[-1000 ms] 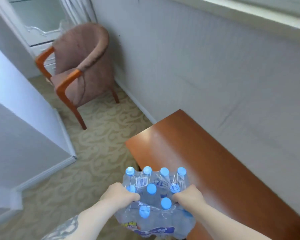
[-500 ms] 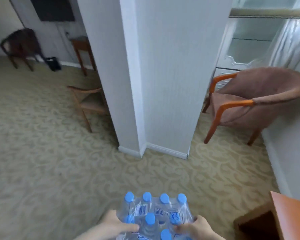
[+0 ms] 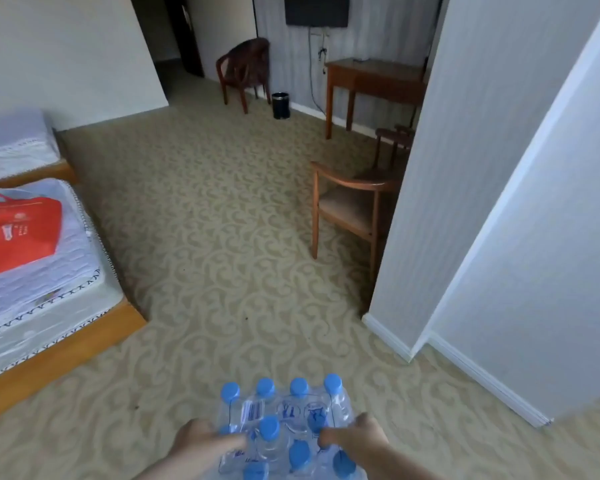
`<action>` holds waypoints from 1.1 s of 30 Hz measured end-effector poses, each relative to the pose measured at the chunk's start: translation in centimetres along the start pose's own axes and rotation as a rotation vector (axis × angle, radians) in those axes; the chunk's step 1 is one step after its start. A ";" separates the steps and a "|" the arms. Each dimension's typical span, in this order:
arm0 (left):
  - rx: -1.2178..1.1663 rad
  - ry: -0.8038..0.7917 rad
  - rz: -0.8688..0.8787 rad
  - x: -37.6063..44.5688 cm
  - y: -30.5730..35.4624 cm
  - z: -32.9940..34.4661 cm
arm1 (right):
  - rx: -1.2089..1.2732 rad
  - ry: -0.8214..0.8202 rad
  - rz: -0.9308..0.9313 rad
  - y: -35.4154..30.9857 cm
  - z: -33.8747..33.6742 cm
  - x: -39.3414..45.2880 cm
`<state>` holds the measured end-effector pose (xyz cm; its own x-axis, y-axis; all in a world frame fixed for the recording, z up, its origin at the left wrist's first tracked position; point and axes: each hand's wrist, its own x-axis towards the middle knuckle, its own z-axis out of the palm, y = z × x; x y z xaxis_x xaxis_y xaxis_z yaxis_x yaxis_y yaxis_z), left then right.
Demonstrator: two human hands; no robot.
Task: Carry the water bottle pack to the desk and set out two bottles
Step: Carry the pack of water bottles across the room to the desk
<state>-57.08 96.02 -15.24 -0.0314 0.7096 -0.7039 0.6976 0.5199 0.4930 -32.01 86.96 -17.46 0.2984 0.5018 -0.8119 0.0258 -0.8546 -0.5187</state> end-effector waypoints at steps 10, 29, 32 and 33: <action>-0.056 0.162 -0.073 13.3 14.0 -9.9 | -0.204 -0.068 -0.113 -25.0 -0.6 12.1; 0.085 0.089 -0.016 50.8 45.6 -31.1 | -0.030 -0.042 -0.065 -67.3 1.2 38.8; 0.095 0.113 0.043 56.7 52.0 -32.5 | -0.004 -0.045 -0.114 -73.9 -0.6 44.2; 0.068 0.126 0.046 58.7 54.1 -32.9 | -0.005 -0.052 -0.121 -76.4 -1.4 45.7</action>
<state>-44.71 181.45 -13.10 -0.0848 0.7882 -0.6095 0.7469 0.4552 0.4847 -18.99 175.01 -14.58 0.2425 0.6074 -0.7565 0.0635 -0.7880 -0.6124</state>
